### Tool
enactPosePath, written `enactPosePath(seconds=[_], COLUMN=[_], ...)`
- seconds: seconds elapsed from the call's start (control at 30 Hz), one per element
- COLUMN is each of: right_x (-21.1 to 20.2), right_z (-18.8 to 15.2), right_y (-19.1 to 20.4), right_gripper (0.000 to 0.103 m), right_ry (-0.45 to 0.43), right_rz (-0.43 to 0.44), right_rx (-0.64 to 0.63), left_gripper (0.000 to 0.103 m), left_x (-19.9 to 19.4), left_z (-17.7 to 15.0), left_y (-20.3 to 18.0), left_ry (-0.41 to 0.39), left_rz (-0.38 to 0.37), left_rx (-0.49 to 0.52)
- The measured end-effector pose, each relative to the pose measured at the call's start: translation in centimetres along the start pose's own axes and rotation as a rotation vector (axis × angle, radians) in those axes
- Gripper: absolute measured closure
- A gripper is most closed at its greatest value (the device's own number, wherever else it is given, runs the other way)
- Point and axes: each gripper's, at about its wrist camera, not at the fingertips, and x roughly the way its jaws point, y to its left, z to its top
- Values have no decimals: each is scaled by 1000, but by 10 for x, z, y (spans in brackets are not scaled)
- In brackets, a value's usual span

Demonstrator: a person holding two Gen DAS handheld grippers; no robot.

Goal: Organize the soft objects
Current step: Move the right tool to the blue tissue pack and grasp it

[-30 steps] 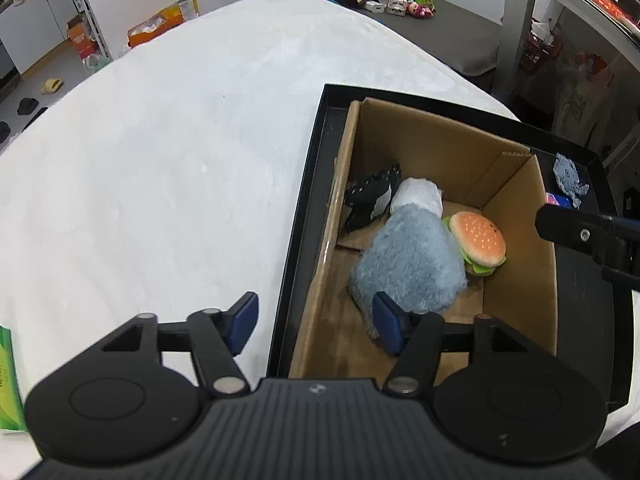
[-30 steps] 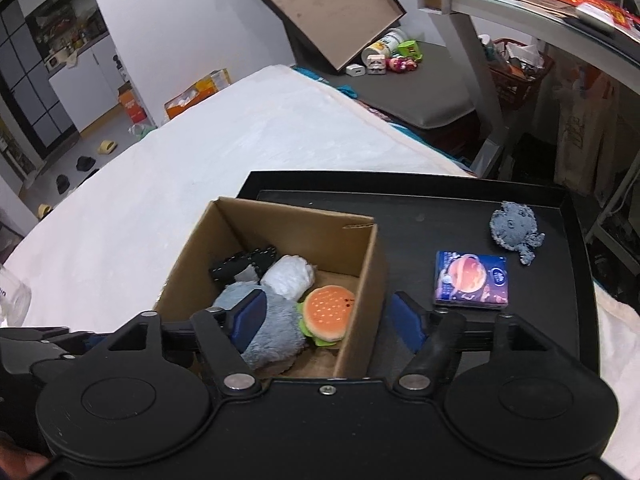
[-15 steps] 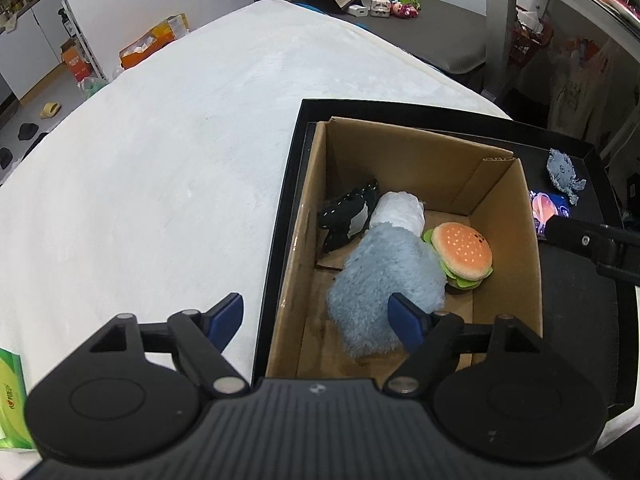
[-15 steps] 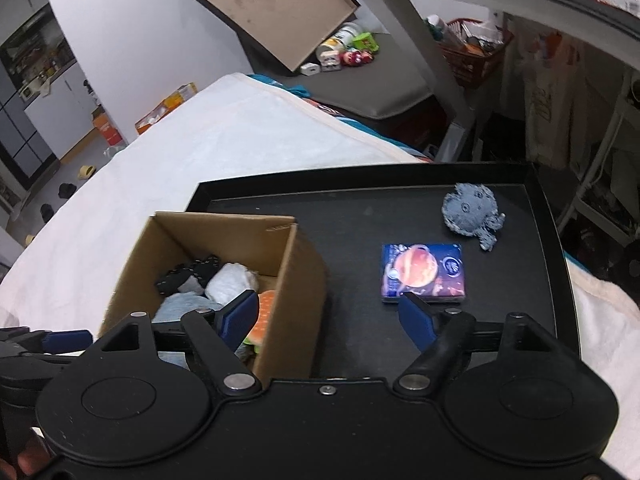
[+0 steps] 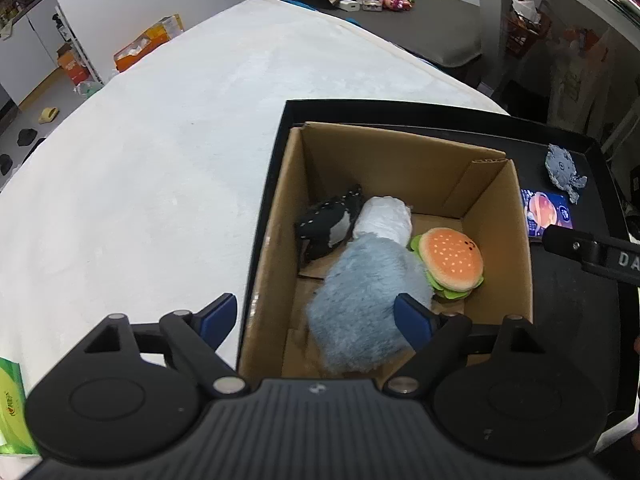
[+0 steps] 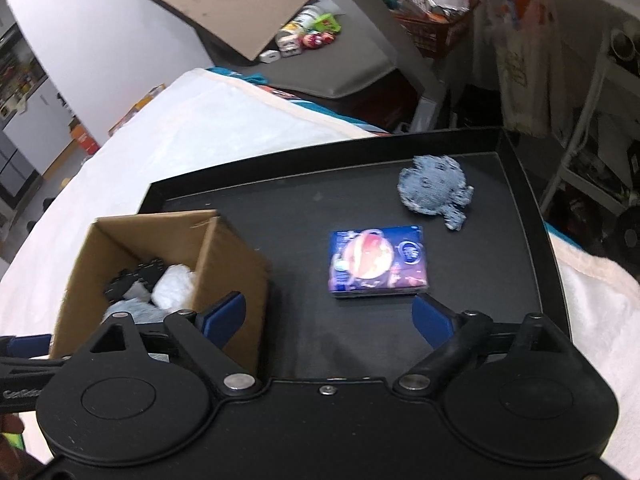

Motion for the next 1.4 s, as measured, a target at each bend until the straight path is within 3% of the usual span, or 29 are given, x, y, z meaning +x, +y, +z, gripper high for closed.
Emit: enactPosePath(seconds=[0.3, 0.73, 0.8, 0.87, 0.93, 1.4], right_x=[27, 58, 60, 64, 62, 41], right_z=[5, 10, 9, 8, 8, 2], right_y=[-19, -16, -16, -17, -15, -25], right_gripper=[11, 8, 11, 26, 32, 33], right_ry=[22, 65, 72, 92, 80, 90], right_rz=[-38, -98, -110, -112, -136, -164], right_rx=[30, -7, -17, -18, -42, -27], left_gripper=[13, 7, 6, 6, 6, 5], left_x=[10, 18, 19, 19, 20, 15], left_z=[3, 8, 8, 8, 8, 5], left_y=[-10, -22, -23, -24, -24, -20], left_ry=[27, 45, 46, 46, 48, 40], left_rz=[2, 55, 59, 62, 67, 57], left_rx=[12, 33, 32, 33, 31, 19])
